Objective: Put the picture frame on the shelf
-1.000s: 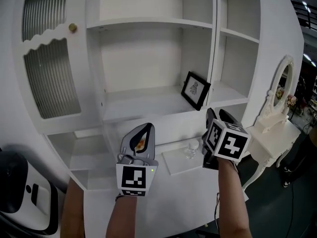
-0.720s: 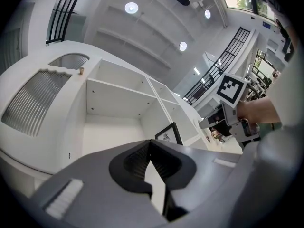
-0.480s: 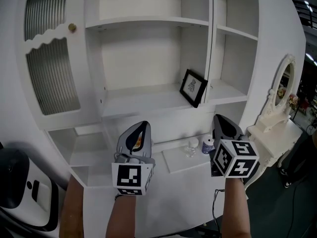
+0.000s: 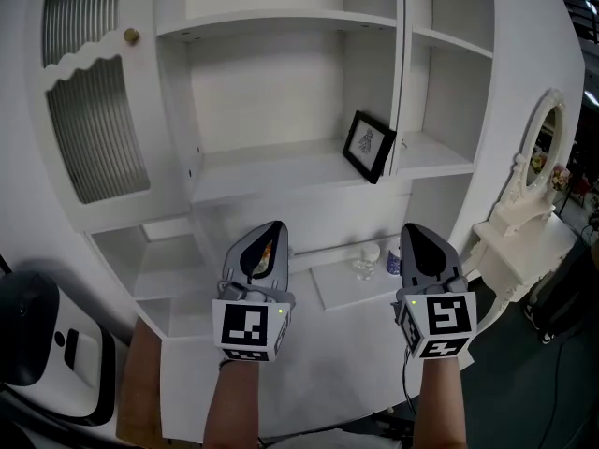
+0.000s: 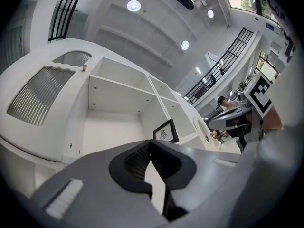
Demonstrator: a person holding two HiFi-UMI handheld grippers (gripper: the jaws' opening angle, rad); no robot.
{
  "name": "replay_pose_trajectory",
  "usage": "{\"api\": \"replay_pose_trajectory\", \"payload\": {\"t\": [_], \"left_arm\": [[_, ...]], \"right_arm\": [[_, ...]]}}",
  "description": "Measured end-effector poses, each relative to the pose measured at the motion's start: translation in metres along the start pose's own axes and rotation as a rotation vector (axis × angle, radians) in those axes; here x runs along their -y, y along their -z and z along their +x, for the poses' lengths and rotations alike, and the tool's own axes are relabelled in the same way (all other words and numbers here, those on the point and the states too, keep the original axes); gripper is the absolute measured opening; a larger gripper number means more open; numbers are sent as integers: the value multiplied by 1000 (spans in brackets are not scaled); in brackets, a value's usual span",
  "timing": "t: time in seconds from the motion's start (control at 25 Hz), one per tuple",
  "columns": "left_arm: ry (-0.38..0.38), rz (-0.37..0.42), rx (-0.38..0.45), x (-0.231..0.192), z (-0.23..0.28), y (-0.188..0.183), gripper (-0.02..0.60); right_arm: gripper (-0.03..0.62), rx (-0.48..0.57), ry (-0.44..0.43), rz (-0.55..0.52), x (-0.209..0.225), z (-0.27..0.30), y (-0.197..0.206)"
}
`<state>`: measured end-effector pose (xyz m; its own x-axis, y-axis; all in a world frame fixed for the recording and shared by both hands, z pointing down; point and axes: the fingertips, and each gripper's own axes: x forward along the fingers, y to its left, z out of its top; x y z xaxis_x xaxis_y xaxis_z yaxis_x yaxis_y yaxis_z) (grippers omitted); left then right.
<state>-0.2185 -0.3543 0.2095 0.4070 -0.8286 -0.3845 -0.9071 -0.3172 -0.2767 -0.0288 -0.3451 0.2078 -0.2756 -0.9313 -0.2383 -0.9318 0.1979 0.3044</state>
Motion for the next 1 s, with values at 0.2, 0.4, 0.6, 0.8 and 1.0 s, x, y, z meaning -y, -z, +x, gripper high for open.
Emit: {"api": "replay_pose_trajectory", "payload": {"t": [0.2, 0.4, 0.6, 0.8, 1.0], "left_arm": [[16, -3, 5, 10, -3, 3, 9], [5, -11, -8, 12, -14, 15, 9], [-7, -5, -41, 15, -30, 30, 9], [-19, -29, -47, 15, -38, 36, 9], [-18, -26, -62, 16, -40, 40, 9]], "right_arm": [[8, -13, -19, 30, -12, -8, 17], [8, -53, -16, 83, -16, -19, 32], [8, -79, -29, 67, -21, -31, 44], [8, -89, -38, 83, -20, -32, 51], [8, -91, -50, 69, -23, -31, 50]]}}
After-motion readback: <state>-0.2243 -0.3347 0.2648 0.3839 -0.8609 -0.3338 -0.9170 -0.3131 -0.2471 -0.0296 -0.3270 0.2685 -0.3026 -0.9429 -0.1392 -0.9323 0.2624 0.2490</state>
